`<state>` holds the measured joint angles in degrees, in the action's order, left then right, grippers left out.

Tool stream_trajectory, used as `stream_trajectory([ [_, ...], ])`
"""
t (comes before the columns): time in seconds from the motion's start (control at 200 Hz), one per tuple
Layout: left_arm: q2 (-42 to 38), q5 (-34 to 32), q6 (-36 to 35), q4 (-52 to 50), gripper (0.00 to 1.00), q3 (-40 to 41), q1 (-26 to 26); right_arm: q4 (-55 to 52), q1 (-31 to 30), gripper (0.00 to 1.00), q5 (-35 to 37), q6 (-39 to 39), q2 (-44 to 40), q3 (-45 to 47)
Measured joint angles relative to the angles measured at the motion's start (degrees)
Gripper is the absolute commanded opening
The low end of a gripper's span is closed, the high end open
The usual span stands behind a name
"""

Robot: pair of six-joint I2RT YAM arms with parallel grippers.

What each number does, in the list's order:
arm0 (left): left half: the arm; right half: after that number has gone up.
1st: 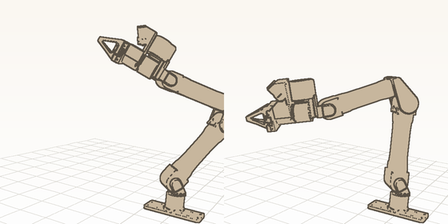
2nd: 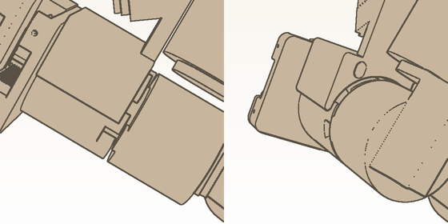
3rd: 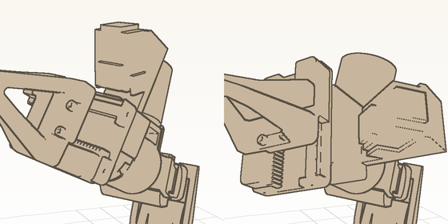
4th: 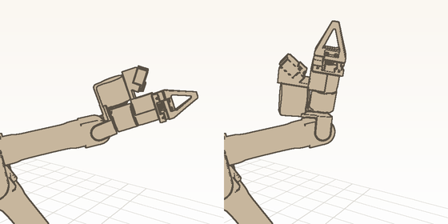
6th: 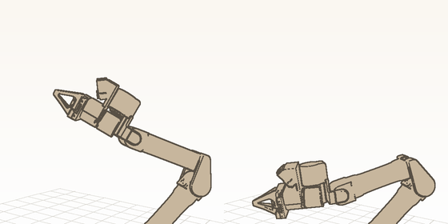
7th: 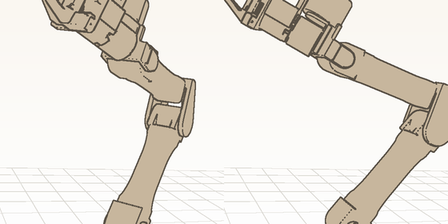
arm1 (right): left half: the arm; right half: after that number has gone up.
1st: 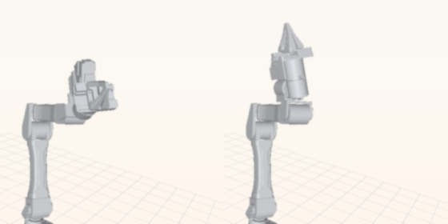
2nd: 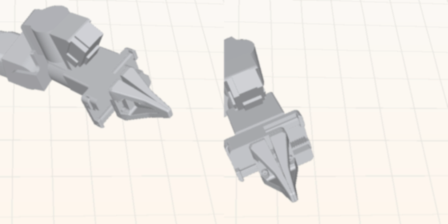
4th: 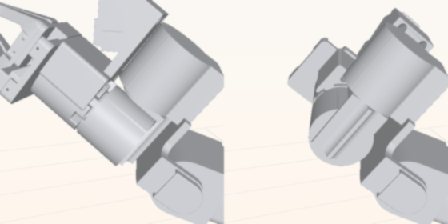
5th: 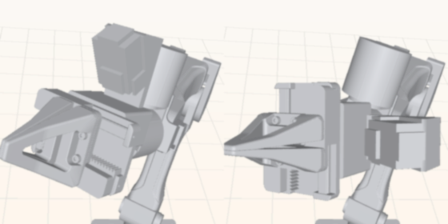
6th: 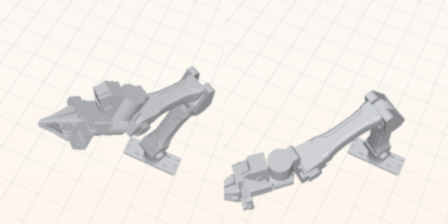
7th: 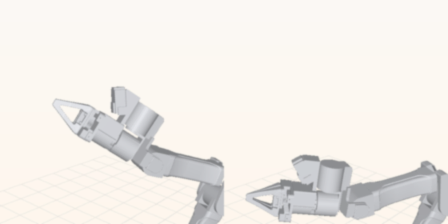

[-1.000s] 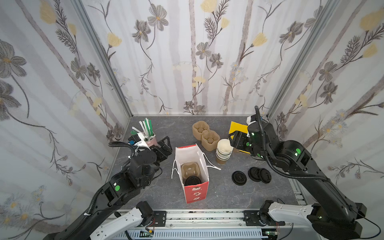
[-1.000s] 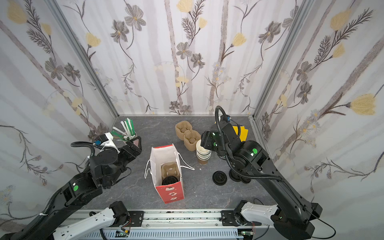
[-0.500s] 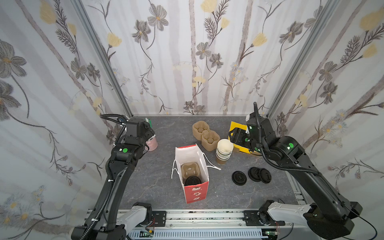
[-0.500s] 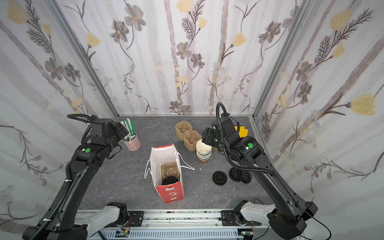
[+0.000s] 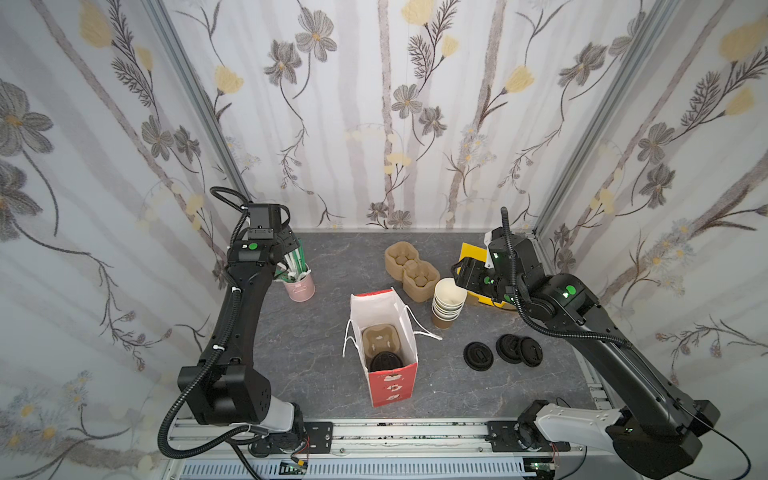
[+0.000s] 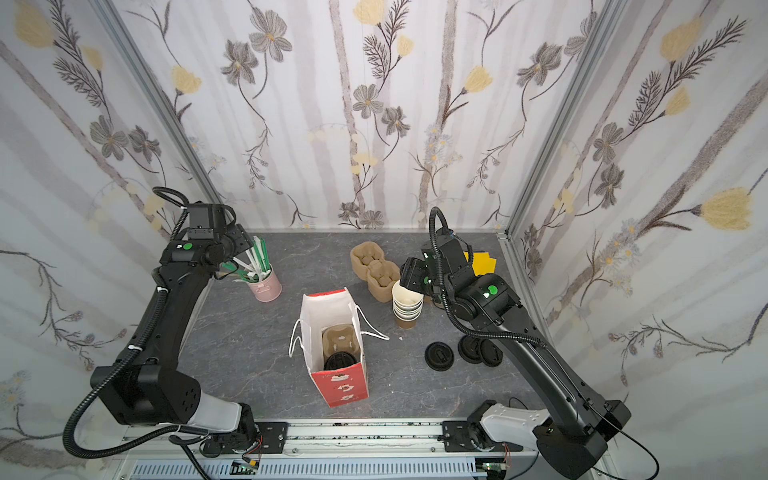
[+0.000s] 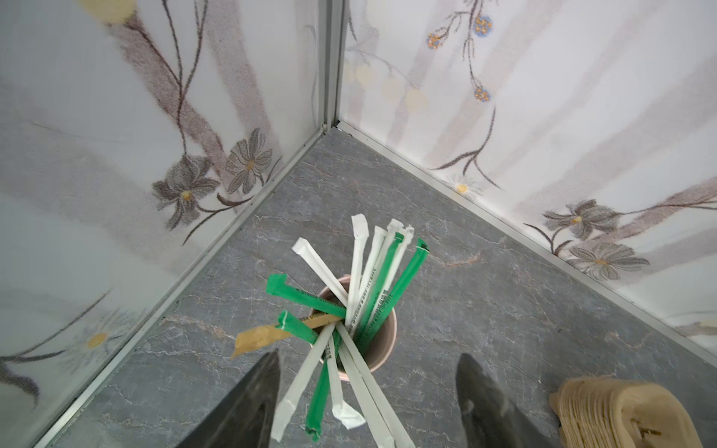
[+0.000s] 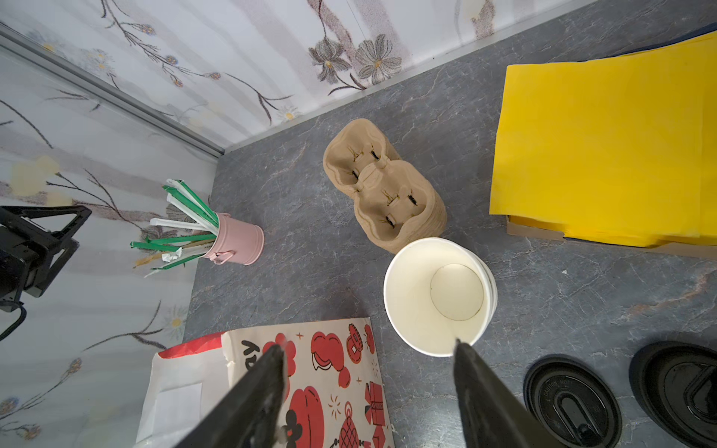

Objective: Pack a coffee takeout order
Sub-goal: Pick up the straw from the storage cup.

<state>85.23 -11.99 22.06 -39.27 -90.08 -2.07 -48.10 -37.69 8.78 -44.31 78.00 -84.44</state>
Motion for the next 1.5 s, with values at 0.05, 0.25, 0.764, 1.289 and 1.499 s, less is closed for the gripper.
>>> stream_trajectory([
  [0.05, 0.33, 0.02, -0.5, 0.04, 0.7, -0.17, -1.27, 0.15, 0.0, 0.69, 0.02, -0.02, -0.76, 0.63],
  [0.25, 3.23, 0.85, -2.4, 0.07, 0.67, 1.14, -5.38, 1.77, 0.0, 0.68, -0.02, -0.74, -3.91, 3.93],
  [0.764, 7.5, 11.72, -4.46, 1.95, 0.48, 2.34, -10.47, 4.96, -0.07, 0.68, -1.2, -4.17, -9.81, 12.79],
  [1.289, 8.11, 13.49, -3.85, 3.58, 0.35, 4.37, -9.7, 5.2, -0.07, 0.68, -1.4, -4.66, -10.54, 13.53],
  [1.499, 9.09, 12.59, -4.09, 4.17, 0.33, 4.61, -8.33, 5.42, -0.07, 0.68, -1.4, -4.68, -10.6, 13.66],
])
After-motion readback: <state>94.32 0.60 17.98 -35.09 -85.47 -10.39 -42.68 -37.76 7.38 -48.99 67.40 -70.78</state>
